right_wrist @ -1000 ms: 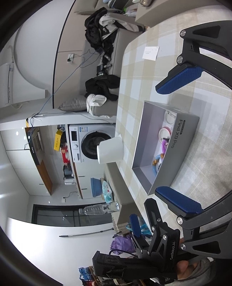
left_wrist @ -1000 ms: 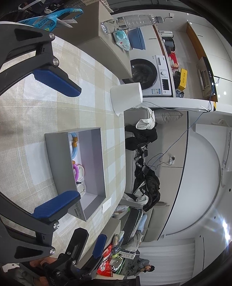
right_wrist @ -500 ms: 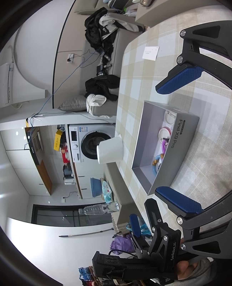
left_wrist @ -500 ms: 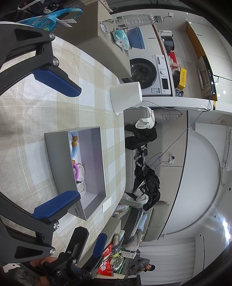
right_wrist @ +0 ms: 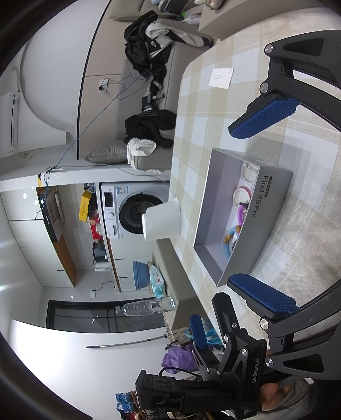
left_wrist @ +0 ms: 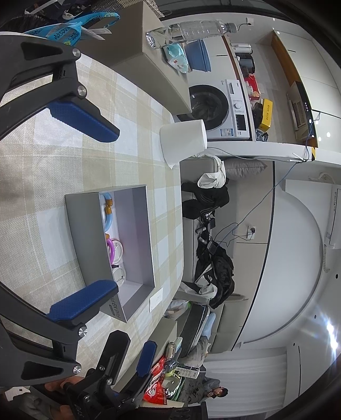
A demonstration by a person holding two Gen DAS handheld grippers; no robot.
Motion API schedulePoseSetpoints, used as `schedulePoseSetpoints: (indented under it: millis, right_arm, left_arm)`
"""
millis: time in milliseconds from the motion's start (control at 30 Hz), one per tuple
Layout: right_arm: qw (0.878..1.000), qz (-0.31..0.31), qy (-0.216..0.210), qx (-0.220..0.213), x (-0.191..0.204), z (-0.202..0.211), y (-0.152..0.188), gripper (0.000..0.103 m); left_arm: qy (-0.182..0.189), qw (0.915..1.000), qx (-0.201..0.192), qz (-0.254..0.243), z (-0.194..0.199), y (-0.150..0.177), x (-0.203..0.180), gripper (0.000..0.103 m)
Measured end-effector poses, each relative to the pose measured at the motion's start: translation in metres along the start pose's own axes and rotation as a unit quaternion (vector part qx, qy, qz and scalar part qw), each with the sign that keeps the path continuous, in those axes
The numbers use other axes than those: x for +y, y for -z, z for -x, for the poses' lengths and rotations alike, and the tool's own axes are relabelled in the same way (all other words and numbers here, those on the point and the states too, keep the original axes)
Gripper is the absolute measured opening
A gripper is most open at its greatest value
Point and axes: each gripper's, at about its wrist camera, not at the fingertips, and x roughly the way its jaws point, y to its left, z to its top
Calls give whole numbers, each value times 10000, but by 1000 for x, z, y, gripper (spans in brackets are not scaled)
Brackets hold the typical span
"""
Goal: Organize jewelry
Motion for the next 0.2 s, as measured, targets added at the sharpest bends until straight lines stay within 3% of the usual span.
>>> schedulePoseSetpoints:
  millis: [200]
  right_arm:
    - [10000, 0, 0, -2, 0, 0, 0, 103]
  left_arm:
    - [-1, 10000, 2, -1, 0, 0, 0, 102]
